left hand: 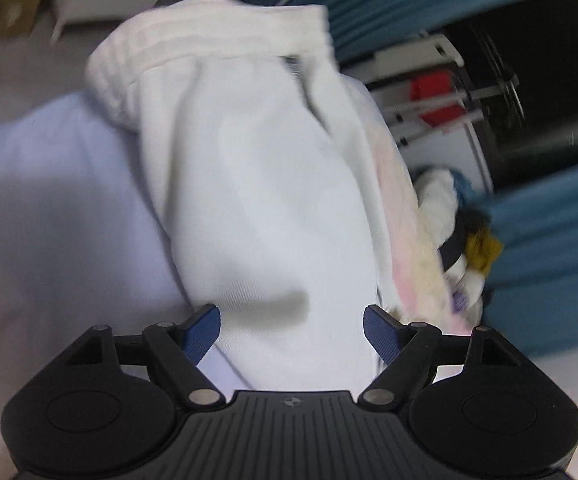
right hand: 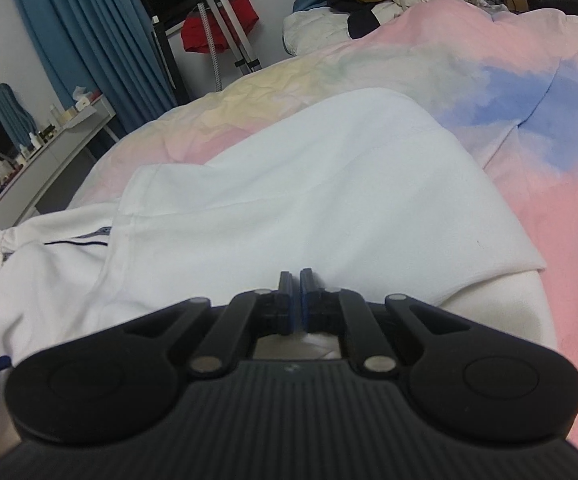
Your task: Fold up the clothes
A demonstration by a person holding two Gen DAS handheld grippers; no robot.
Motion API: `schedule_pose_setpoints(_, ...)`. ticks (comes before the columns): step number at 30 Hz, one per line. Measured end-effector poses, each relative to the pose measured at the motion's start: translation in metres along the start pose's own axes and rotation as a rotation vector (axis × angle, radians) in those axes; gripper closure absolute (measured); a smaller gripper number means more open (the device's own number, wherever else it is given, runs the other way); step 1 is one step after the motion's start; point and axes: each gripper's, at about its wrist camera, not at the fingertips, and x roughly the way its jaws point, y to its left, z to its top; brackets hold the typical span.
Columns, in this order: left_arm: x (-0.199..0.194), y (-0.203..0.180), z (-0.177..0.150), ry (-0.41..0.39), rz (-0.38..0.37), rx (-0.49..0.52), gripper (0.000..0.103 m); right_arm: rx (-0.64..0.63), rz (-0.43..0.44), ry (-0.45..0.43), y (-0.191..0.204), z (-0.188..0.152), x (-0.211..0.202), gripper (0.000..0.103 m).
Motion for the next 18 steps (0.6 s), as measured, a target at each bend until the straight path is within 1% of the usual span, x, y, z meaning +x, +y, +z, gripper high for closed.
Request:
schedule_pose_setpoints(2, 0.002, 0.007, 0.003, 0.009, -0.006, -0.051, 0.023, -0.008, -0.004, -0.002, 0.001, 0.0, -0.001, 0.097)
schedule_pose_setpoints(4, 0.0, 0.014, 0.002, 0.011, -0.004, -0.087, 0.027, -0.012, -0.005, -0.003, 0.001, -0.001, -0.001, 0.097)
schedule_pose_setpoints(7, -0.013, 0.023, -0.004, -0.027, 0.006, -0.108, 0.027, 0.005, -0.003, -0.001, -0.001, -0.001, 0.0, 0.097)
schedule_pose_setpoints(9, -0.019, 0.034, -0.003, -0.056, 0.003, -0.164, 0.028, 0.014, -0.007, 0.001, 0.0, 0.0, 0.001, 0.097)
schedule_pose_setpoints(11, -0.021, 0.045, -0.001, -0.07, -0.019, -0.224, 0.028, 0.008, -0.014, -0.001, 0.002, -0.001, 0.001, 0.097)
schedule_pose_setpoints(14, -0.019, 0.052, 0.008, -0.117, -0.054, -0.281, 0.027, -0.002, -0.022, -0.007, 0.005, -0.002, 0.001, 0.097)
schedule_pose_setpoints(16, -0.015, 0.056, 0.019, -0.153, -0.064, -0.304, 0.027, -0.002, -0.027, -0.009, 0.005, -0.002, 0.002, 0.097)
schedule_pose_setpoints(18, -0.008, 0.058, 0.031, -0.189, -0.065, -0.314, 0.03, -0.016, -0.035, -0.013, 0.008, -0.002, 0.003, 0.097)
